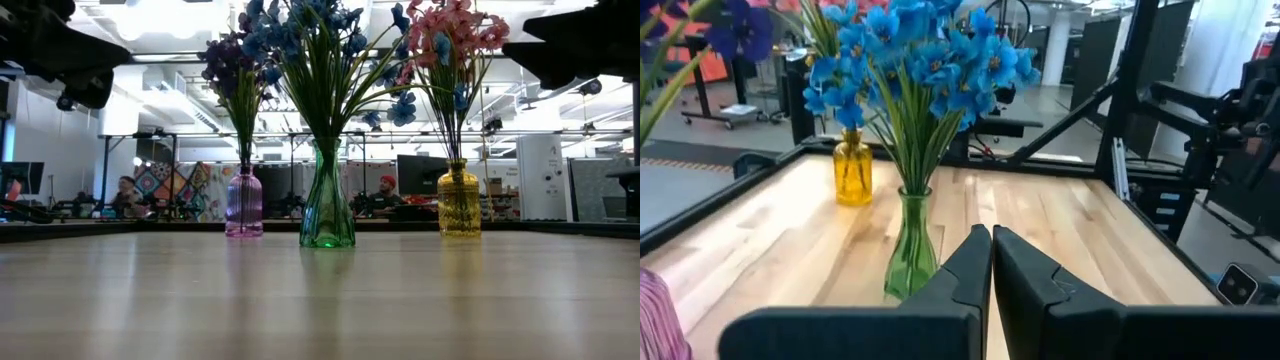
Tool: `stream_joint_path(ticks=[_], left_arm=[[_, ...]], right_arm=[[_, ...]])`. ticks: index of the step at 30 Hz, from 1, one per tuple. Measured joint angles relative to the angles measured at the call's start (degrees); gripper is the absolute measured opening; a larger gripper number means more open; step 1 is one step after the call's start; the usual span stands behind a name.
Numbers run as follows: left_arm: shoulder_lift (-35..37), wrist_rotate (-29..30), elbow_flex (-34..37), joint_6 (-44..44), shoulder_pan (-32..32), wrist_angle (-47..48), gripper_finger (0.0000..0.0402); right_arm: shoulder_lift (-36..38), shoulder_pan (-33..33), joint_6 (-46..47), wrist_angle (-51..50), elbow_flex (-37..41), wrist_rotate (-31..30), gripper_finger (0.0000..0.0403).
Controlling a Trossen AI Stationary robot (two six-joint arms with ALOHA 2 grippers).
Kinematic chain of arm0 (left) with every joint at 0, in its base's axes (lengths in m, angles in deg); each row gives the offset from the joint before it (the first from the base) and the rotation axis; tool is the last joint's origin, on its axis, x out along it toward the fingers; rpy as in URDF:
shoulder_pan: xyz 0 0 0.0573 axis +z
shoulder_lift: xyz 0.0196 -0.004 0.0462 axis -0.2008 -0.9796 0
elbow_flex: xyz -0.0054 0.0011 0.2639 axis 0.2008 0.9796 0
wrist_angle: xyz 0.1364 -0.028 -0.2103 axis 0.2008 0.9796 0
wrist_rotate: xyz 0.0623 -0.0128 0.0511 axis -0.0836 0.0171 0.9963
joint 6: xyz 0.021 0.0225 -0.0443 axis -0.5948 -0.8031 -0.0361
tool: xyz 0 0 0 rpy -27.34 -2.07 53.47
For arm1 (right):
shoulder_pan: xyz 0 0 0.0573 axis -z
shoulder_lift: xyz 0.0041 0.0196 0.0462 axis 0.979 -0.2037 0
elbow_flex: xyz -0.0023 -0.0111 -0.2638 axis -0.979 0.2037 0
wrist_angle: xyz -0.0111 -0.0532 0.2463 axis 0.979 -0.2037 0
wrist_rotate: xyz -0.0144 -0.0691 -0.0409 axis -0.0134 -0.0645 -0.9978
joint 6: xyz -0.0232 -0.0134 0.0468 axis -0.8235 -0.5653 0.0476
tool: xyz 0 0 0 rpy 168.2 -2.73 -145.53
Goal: Sort flowers into vase by color
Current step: Return to Home Position
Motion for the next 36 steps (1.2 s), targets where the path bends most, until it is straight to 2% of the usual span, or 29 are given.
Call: stream_joint_path(ticks=[20, 26, 28, 30, 34, 36], left_arm=[[-4.39, -0.17, 0.00, 0.50, 0.00, 0.19, 0.0000], [-5.58, -0.20, 0.01, 0.49, 0.00, 0.18, 0.0000], [-6.04, -0.20, 0.02, 0.49, 0.00, 0.16, 0.0000], [-6.42, -0.27, 0.01, 0.49, 0.00, 0.12, 0.0000], [-7.03, -0.46, 0.02, 0.52, 0.00, 0.09, 0.0000], [-7.29, -0.66, 0.02, 0.53, 0.04, -0.21, 0.0000]], right_arm=[[0.22, 0.01, 1.26, -0.02, -0.02, 0.07, 0.0325], [5.31, 0.37, 1.41, -1.56, 0.04, 0.23, 0.0325], [7.48, 0.38, 7.20, -3.18, 0.06, 1.34, 0.0325], [7.58, 0.76, 11.76, -5.32, 0.09, -1.00, 0.0325], [7.65, 3.04, 20.95, -17.47, 0.13, -7.66, 0.0325], [7.61, 5.75, 23.40, -17.38, 0.11, -8.86, 0.0325]])
